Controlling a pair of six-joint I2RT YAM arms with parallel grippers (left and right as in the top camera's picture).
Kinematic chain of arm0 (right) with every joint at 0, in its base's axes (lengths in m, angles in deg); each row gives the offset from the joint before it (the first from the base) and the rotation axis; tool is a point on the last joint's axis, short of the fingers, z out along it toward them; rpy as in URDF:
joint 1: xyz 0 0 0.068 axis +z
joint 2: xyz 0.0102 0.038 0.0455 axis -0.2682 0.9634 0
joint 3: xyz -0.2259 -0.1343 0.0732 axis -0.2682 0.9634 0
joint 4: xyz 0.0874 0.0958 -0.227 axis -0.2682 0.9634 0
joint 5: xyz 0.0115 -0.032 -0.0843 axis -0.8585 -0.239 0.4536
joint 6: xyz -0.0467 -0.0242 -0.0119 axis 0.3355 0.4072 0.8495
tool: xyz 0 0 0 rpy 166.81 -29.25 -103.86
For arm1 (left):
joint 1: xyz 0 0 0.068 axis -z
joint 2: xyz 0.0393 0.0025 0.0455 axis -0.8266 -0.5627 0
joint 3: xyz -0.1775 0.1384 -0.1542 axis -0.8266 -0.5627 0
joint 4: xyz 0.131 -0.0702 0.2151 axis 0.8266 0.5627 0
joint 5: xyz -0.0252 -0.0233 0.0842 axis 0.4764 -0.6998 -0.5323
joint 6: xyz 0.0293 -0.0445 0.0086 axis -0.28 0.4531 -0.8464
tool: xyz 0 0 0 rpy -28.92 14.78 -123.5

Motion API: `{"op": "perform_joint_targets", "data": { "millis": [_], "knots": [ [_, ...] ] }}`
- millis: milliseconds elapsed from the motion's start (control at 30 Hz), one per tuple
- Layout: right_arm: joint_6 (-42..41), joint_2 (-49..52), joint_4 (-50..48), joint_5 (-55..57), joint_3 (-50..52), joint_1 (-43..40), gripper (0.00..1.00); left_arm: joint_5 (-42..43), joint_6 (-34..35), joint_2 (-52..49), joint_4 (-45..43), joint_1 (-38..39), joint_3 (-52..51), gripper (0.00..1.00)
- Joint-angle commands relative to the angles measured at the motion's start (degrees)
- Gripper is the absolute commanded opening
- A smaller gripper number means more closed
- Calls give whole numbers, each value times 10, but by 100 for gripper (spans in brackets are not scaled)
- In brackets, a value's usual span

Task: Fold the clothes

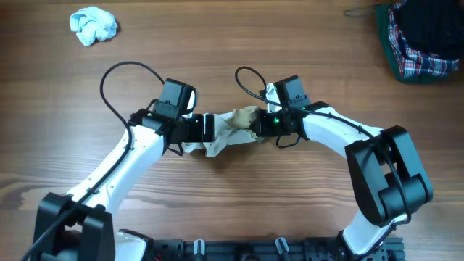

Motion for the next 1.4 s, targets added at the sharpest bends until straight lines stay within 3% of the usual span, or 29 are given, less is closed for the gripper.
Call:
{"op": "perform_joint_targets", "data": {
  "millis": [0,100,200,300,367,500,700,833,1200,1267,1300,1333,1367],
  "knots": [
    [8,32,15,1,14,3,4,-18,-90,-15,-2,-1,8,99],
    [7,32,15,1,14,3,4,-59,-197,-16,-8,-1,7,96],
    [7,32,15,1,14,3,4,-82,-226,-39,-24,-1,7,97],
    [8,32,15,1,14,3,4,-67,-122,-66,-26,-1,7,81],
    [8,32,15,2,14,3,4,-51,-64,-77,-23,-1,7,57],
    [7,32,14,4,14,3,4,-45,-16,-77,-17,-1,7,26],
    [7,32,14,3,14,3,5,-43,-5,-77,-19,-1,7,4],
    [7,32,15,4,14,2,4,-84,44,-78,-5,-14,7,4],
    [8,32,15,4,14,3,5,-80,70,-78,15,-129,7,4],
    [8,32,14,3,14,2,5,-80,70,-78,13,-129,7,27],
    [8,32,13,3,14,3,5,-80,70,-78,12,-129,7,57],
    [8,32,12,3,14,3,5,-80,70,-78,11,-129,7,68],
    [9,32,7,3,13,2,13,-80,70,-78,11,-129,7,73]
  ]
}}
